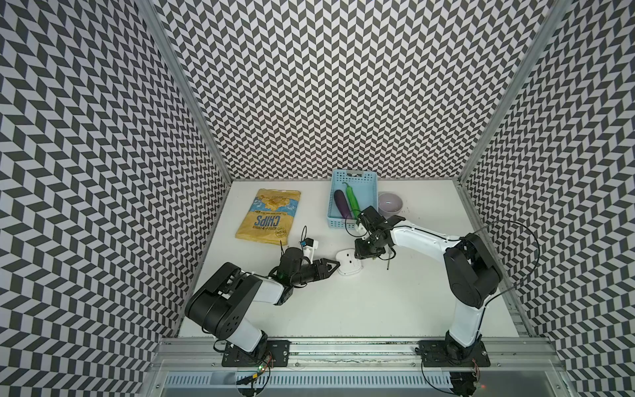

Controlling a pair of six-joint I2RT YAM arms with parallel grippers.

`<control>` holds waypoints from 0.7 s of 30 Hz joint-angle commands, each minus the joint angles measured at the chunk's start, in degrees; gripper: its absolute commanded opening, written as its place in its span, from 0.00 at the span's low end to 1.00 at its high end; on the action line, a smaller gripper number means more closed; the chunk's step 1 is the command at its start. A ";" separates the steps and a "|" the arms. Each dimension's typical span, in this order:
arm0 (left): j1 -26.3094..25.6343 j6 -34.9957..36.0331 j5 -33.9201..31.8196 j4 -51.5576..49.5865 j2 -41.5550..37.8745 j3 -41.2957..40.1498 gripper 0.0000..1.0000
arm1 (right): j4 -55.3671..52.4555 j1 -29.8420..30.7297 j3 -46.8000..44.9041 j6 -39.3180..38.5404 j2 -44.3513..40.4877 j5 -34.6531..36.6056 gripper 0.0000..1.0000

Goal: Remove the battery from the alarm
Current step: Install the cover on the alarm.

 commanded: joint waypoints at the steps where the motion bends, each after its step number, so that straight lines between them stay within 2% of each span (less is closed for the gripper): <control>1: 0.34 1.06 0.11 -0.02 -0.33 -0.09 0.54 | 0.94 0.36 -0.20 -0.83 1.13 -1.16 0.41; 6: 0.48 1.06 0.23 0.08 0.65 0.57 0.54 | -1.06 0.20 2.95 -1.60 -0.61 -1.53 0.46; 13: 0.47 1.06 0.24 0.43 1.71 1.00 0.54 | -1.40 0.17 2.37 -1.36 -2.30 -2.15 0.46; 21: 0.43 0.97 0.31 0.37 1.74 1.01 0.54 | -1.13 0.15 0.43 -1.71 0.40 -0.69 0.46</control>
